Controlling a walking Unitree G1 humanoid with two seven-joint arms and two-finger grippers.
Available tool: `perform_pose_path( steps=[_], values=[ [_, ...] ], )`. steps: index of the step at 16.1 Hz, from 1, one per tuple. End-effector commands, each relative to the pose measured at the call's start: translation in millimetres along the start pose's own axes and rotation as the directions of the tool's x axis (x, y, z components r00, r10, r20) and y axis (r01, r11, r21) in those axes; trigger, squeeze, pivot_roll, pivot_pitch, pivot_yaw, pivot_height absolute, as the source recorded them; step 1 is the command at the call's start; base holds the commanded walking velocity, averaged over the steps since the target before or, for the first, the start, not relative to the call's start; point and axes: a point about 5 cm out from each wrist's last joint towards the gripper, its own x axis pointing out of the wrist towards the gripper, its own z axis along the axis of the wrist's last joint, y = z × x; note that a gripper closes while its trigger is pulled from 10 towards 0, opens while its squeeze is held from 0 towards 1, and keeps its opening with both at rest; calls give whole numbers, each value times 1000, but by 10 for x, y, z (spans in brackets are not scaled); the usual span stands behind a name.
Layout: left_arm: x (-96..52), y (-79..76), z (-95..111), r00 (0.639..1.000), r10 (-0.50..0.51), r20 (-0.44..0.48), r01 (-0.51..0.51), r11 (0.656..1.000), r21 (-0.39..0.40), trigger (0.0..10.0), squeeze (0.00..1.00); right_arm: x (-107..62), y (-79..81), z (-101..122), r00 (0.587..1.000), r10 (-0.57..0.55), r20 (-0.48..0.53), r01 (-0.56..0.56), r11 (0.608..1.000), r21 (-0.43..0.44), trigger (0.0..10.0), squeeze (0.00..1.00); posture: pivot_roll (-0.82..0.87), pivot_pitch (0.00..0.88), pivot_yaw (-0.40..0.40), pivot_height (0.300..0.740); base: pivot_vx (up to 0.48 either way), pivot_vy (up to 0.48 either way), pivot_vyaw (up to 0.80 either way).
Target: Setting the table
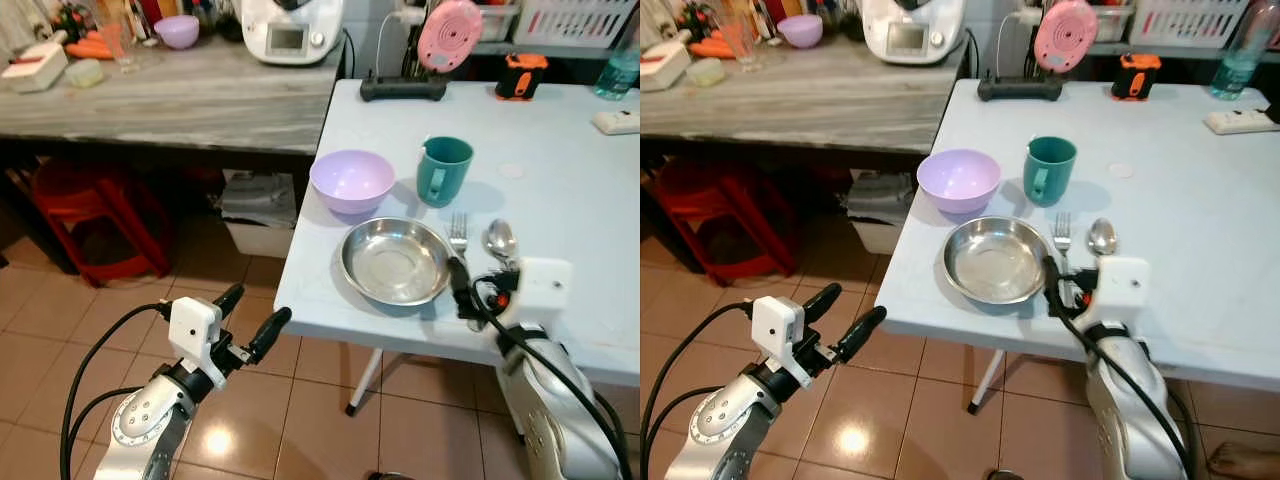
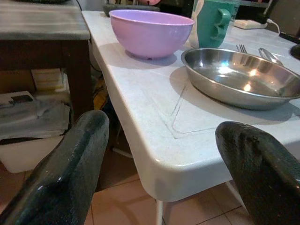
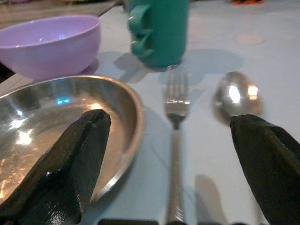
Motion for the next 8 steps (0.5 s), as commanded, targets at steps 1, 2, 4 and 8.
perform_pose_path(
  steps=[1, 2, 4, 8],
  values=[
    [-12, -20, 27, 1000, -20, 2, 20, 1000, 18, 10000, 0, 27, 47, -23, 1000, 19, -25, -19, 1000, 24, 10000, 0, -79, 131, 49, 740, 0, 0, 0],
    [-25, -38, 29, 1000, -15, 4, 15, 1000, 15, 10000, 0, 42, 72, -29, 999, 24, -40, -22, 999, 40, 10000, 0, -76, 141, 43, 740, 0, 0, 0],
    [-44, -64, 12, 1000, -12, 2, 12, 1000, 8, 10000, 0, 59, 103, -42, 997, 43, -59, -40, 998, 52, 10000, 0, -76, 147, 38, 740, 0, 0, 0],
    [-60, -102, 17, 1000, -24, 2, 24, 1000, 10, 10000, 0, 114, 130, -75, 990, 72, -123, -61, 994, 87, 10000, 0, -73, 158, 34, 740, 0, 0, 0]
  ],
)
